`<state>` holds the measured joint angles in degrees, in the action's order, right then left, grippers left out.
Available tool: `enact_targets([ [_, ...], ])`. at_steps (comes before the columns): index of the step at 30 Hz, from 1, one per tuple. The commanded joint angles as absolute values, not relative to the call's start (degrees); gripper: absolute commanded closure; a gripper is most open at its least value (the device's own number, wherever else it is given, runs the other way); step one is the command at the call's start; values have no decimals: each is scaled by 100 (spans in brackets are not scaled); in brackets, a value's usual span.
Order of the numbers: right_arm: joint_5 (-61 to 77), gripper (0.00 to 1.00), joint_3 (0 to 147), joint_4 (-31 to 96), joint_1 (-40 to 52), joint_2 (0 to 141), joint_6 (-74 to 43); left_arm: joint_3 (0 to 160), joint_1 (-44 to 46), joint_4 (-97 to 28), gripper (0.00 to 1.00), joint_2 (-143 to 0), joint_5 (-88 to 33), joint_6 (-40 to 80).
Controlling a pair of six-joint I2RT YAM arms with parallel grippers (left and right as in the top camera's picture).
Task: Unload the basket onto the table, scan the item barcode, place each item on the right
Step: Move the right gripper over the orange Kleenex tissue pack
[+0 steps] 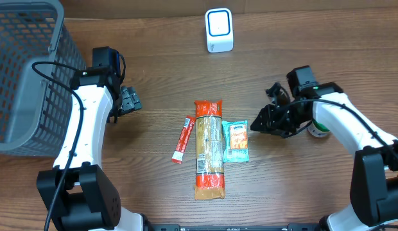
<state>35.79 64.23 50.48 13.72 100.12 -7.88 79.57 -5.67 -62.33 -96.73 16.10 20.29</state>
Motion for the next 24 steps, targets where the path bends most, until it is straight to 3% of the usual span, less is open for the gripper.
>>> enact_targets([
  [1, 3498, 61, 6394, 5017, 1632, 9955, -749, 8062, -561, -6233, 0, -9553, 1647, 1883],
  [16, 3459, 60, 6394, 4993, 1988, 9955, -746, 8062, -561, -6233, 0, -9553, 1647, 1883],
  [24, 3404, 53, 6394, 4991, 1988, 9957, -744, 8062, -561, -6230, 0, -9553, 1647, 1883],
])
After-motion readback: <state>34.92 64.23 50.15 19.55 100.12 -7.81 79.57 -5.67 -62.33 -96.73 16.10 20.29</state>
